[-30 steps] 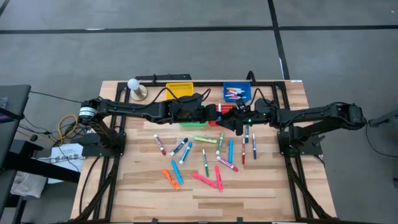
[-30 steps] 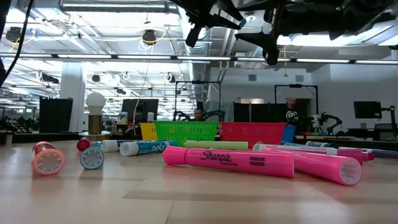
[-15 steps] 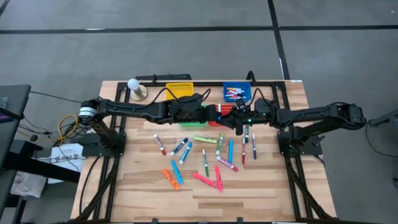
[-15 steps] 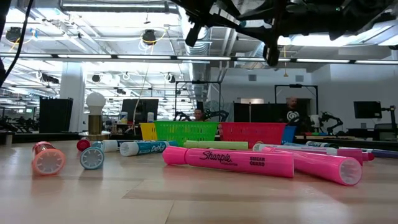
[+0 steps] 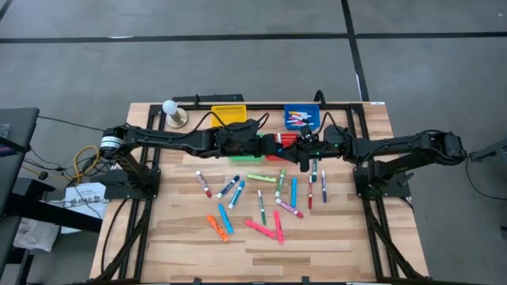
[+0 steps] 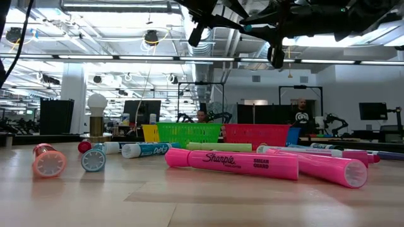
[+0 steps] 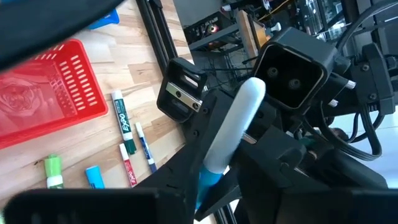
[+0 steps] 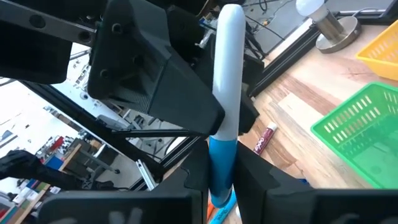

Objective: Pick & Place Markers
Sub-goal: Put the blue highlighter into the blue bin, then put the small blue marker into the red bin

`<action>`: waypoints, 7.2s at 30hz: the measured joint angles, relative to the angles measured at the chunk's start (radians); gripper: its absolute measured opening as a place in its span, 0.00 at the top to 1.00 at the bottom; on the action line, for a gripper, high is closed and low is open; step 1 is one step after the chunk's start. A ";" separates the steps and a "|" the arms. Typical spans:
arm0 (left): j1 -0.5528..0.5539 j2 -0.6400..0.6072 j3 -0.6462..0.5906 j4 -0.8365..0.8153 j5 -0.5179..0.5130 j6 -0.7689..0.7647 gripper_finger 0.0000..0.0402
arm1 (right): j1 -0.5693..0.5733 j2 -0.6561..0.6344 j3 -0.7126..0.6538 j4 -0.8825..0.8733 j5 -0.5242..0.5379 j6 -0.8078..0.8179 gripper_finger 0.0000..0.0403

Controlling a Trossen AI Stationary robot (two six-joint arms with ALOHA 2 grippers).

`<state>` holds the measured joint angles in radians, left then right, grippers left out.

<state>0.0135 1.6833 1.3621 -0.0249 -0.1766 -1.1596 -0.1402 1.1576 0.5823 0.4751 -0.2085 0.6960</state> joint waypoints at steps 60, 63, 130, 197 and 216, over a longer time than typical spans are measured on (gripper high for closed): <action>0.014 -0.288 -0.079 -0.470 -0.387 0.547 0.41 | -0.551 0.039 0.266 -0.758 -0.081 -0.479 0.91; 0.015 -0.313 -0.159 -0.447 -0.392 0.536 0.41 | -0.570 0.069 0.341 -0.868 -0.037 -0.577 0.91; 0.016 -1.022 -0.886 -0.026 -0.324 0.684 0.41 | -0.687 0.859 0.822 -1.371 0.346 -1.224 0.88; 0.015 -1.022 -0.885 -0.017 -0.153 0.763 0.41 | -0.177 0.257 0.708 -1.578 0.179 -0.647 0.65; 0.015 -1.023 -0.894 -0.018 -0.151 0.796 0.41 | 0.099 0.209 0.537 -1.600 0.182 -0.028 0.65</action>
<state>0.0284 0.6603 0.4685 -0.0429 -0.3279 -0.3635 -0.0408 1.3669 1.1198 -1.1249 -0.0265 0.6682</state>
